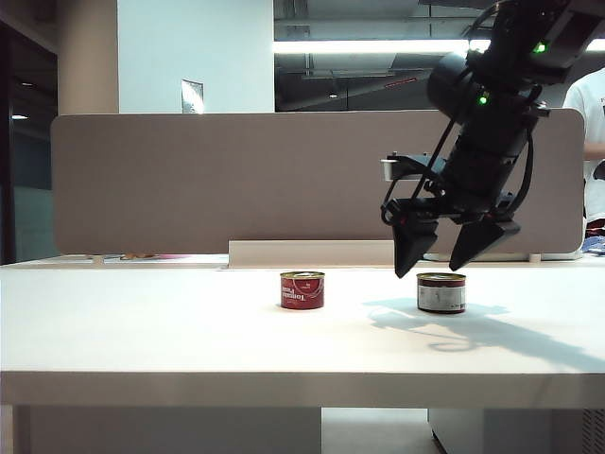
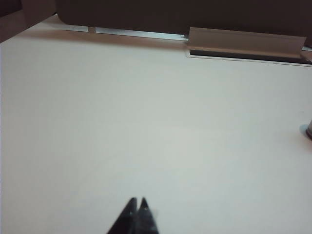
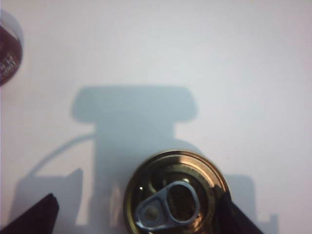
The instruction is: Stack a can of tomatoes on the right onto the can of tomatoes on the left.
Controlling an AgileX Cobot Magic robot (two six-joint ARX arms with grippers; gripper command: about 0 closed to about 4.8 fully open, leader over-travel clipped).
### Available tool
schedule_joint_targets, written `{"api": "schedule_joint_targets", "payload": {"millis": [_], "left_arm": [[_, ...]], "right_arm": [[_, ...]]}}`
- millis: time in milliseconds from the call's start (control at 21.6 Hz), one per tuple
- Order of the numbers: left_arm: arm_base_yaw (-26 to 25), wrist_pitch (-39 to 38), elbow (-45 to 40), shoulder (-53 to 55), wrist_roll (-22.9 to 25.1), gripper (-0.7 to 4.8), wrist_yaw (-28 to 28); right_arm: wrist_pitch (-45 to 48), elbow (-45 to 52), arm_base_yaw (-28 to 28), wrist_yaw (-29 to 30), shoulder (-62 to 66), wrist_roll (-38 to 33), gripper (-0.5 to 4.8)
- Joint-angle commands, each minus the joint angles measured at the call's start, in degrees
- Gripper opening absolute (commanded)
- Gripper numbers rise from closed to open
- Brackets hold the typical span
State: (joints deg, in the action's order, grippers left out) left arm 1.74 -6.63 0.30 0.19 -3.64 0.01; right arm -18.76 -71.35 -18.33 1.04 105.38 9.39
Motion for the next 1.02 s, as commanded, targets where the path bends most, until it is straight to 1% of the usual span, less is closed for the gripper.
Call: {"api": "schedule_joint_targets", "payload": {"millis": [46,556,741,1019], "left_arm": [[0.0,0.7,0.3,0.0,0.2,-0.06,0.2],[0.0,0.7,0.3,0.0,0.2,-0.06,0.2],[0.0,0.8,0.3,0.0,0.2,-0.06,0.2],[0.0,0.8,0.3,0.0,0.2,-0.06,0.2]], "right_arm": [[0.7,-0.3,0.2,-1.1,-0.6,0.1,4.79],[1.0,-0.2,2.3,-2.1,-0.4,0.0,4.79],[1.0,-0.2,2.4,0.3,0.8,-0.4,4.79],[0.8,-0.2,2.4,0.4,2.4,-0.4,4.79]]}}
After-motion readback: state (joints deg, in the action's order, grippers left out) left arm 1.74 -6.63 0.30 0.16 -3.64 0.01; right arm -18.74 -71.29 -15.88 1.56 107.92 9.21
